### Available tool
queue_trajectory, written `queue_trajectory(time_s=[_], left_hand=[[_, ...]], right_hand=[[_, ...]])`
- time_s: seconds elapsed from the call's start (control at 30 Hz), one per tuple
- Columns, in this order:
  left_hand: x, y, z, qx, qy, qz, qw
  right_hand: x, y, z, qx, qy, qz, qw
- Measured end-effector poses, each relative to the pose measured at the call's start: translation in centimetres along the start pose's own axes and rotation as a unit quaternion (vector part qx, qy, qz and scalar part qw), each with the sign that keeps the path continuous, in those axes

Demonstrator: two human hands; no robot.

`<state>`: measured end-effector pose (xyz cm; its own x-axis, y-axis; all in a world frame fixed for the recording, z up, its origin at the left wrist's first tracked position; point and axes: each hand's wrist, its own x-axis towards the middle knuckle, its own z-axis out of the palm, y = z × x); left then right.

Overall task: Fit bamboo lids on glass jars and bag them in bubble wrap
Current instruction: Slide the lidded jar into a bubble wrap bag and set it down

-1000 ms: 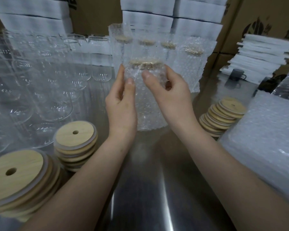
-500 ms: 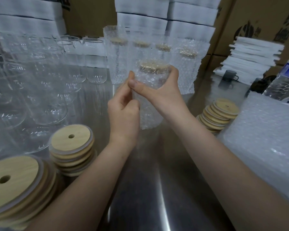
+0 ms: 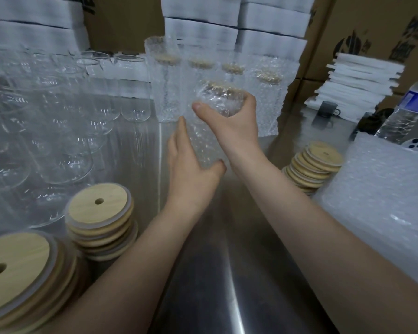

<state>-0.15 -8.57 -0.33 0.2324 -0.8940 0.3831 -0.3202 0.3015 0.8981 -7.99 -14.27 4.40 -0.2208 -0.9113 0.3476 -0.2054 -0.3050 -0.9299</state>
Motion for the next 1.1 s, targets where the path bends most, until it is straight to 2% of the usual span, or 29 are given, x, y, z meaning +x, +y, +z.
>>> queue_trajectory(time_s=[0.13,0.23,0.33,0.53,0.8,0.93,1.1], left_hand=[[0.2,-1.1,-0.4,0.088,0.042,-0.007,0.995],[0.4,-1.2,-0.8,0.078,0.091,-0.024,0.993],[0.5,-1.3,-0.9,0.067,0.104,-0.046,0.991],[0.4,-1.4,-0.4,0.096,0.056,-0.033,0.993],[0.6,-1.3,-0.3,0.071,0.107,-0.037,0.991],[0.6,-1.5,-0.6,0.040,0.101,-0.074,0.991],[0.7,-1.5,-0.8,0.042,0.100,-0.081,0.991]], right_hand=[[0.6,-0.2,0.2,0.003,-0.004,0.014,1.000],[0.6,-0.3,0.5,0.000,-0.011,0.017,1.000],[0.7,-0.2,0.7,-0.007,-0.015,0.024,1.000],[2.2,-0.3,1.6,-0.011,0.020,0.030,0.999],[6.7,-0.7,2.8,-0.013,0.117,0.016,0.993],[8.6,-0.1,3.9,-0.038,0.123,0.031,0.991],[10.3,0.7,5.1,-0.100,0.145,0.033,0.984]])
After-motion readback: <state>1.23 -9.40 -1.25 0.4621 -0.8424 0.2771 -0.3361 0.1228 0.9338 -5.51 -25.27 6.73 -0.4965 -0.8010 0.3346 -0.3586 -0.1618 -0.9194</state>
